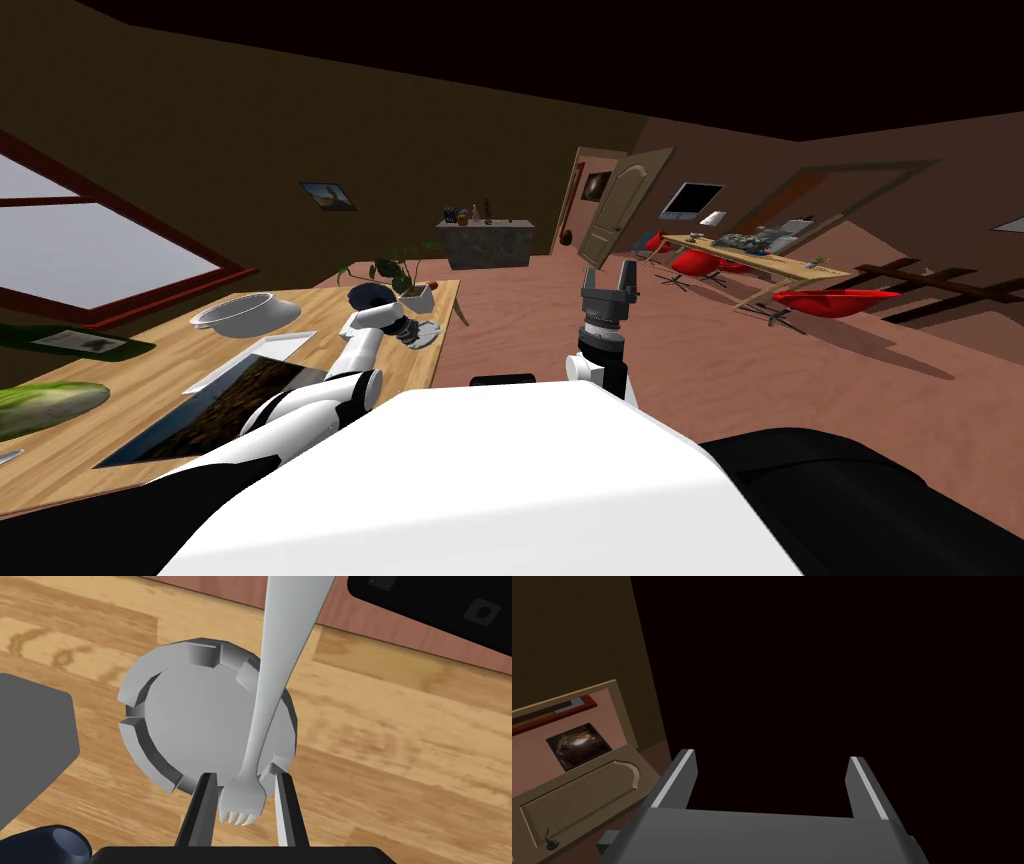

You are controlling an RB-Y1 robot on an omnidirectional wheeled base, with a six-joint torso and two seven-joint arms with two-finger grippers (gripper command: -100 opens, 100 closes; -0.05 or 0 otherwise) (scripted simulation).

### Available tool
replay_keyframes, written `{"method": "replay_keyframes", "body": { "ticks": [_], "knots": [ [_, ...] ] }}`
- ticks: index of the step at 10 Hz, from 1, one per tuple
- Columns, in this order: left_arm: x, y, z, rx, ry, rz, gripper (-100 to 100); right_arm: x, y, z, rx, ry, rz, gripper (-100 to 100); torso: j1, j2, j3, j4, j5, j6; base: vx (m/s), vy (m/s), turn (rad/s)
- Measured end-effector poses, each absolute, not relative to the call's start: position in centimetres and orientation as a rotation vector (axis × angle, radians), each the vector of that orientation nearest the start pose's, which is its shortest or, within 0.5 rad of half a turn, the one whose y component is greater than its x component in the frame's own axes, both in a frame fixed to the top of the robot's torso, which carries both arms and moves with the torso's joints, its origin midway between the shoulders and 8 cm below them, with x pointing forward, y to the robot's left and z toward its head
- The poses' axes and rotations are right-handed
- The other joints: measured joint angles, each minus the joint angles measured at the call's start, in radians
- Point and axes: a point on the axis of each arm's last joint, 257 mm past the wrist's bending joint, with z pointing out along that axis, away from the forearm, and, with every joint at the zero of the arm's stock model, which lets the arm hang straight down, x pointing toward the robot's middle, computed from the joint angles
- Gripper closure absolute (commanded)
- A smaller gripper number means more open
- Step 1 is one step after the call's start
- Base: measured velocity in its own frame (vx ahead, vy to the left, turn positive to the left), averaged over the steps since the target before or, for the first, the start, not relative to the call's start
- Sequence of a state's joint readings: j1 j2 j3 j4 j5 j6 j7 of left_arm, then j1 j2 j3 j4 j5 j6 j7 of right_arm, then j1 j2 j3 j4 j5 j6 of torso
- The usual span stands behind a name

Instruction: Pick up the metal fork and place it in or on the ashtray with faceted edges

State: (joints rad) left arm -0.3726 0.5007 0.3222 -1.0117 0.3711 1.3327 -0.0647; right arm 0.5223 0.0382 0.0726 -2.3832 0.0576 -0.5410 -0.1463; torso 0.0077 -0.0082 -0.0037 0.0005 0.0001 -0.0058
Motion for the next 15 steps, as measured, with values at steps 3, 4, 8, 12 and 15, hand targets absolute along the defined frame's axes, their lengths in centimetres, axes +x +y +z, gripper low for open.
{"method": "replay_keyframes", "body": {
  "ticks": [3,4,8,12,15],
  "knots": [
    [41.0,49.4,-40.7,-2.399,1.701,-0.197,100,31.6,-25.2,7.0,0.606,0.491,1.491,0,-0.001,0.002,0.001,0.001,0.0,0.0,0.161,0.038,0.124],
    [41.1,49.6,-40.5,-2.395,1.698,-0.197,-100,31.6,-25.2,7.0,0.606,0.49,1.492,0,-0.003,0.008,0.004,0.001,0.0,0.001,0.017,0.005,-0.006],
    [41.1,49.6,-40.5,-2.394,1.698,-0.198,-100,31.6,-25.2,7.0,0.606,0.49,1.492,0,-0.005,0.016,0.009,0.003,0.0,0.001,0.002,0.0,0.0],
    [41.2,50.0,-39.5,-2.393,1.699,-0.195,-100,31.6,-25.2,7.0,0.606,0.49,1.492,0,-0.006,0.016,0.009,0.003,-0.001,0.001,0.005,-0.017,-0.002],
    [41.2,50.6,-37.8,-2.395,1.701,-0.188,-100,31.6,-25.2,7.0,0.606,0.49,1.492,0,-0.006,0.016,0.009,0.003,-0.001,0.001,0.009,-0.024,-0.002]
  ]
}}
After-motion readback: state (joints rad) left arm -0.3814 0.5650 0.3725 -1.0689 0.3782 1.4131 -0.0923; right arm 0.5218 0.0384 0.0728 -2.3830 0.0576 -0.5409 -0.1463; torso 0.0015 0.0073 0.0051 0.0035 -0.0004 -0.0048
